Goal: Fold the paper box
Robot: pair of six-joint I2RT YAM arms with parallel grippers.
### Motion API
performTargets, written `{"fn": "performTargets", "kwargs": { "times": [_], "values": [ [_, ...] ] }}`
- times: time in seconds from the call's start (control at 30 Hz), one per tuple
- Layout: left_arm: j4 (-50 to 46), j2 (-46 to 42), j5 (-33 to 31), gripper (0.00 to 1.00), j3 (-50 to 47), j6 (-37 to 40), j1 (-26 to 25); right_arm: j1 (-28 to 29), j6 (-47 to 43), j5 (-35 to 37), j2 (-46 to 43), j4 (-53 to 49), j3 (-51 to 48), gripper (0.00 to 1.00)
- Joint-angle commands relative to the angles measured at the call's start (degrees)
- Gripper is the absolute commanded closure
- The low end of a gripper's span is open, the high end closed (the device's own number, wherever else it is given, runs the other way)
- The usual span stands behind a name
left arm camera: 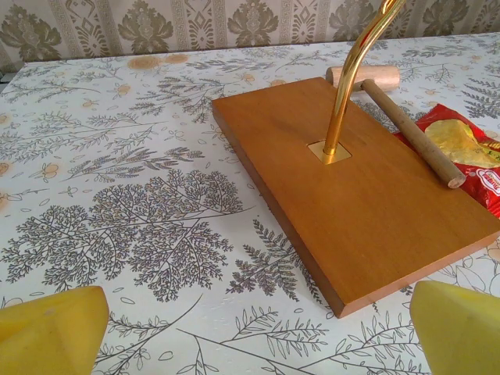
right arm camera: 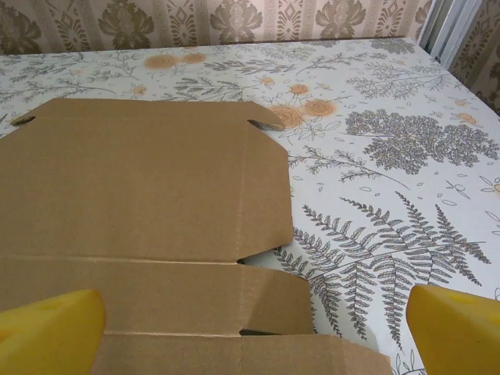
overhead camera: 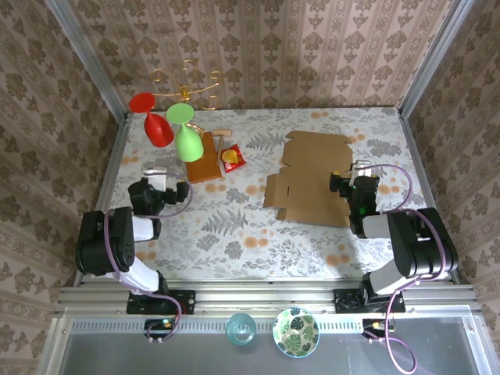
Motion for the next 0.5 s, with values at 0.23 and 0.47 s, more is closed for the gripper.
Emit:
{"fn": "performTargets", "kwargs": {
  "times": [0.23, 0.47],
  "values": [
    [0.7, -0.2, 1.2, 0.00, 0.4, 1.1, 0.0, -0.1, 0.2, -0.5, 0.2, 0.0, 1.1, 0.00],
    [-1.6, -0.6, -8.3, 0.00, 1.2, -0.2, -1.5, -0.1, 0.2, -0.6, 0.3, 0.0, 1.1, 0.00]
  ]
}}
